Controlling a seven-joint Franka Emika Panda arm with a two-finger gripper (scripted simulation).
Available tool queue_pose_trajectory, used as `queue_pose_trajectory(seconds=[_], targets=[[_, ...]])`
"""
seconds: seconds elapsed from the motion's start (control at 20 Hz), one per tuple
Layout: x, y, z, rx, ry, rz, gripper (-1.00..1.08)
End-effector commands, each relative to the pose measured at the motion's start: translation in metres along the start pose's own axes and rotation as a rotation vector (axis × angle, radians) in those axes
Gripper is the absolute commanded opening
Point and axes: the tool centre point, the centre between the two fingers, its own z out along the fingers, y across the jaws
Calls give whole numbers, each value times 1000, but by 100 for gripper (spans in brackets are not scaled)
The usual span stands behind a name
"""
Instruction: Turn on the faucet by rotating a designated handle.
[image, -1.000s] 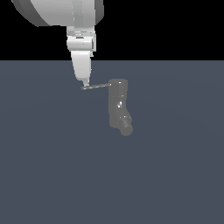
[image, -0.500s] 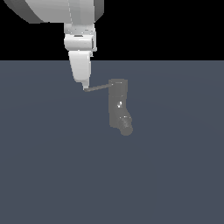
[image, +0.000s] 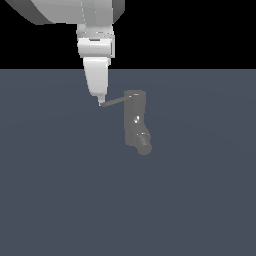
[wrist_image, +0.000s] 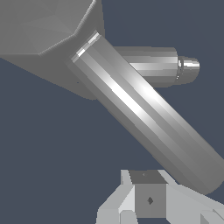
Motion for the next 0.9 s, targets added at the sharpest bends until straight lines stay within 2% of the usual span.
queue_pose_trajectory(seconds=[0.0,0.85], targets=[[13,8,0,-2,2,11,-100],[56,54,-1,-4,3,9,-100]])
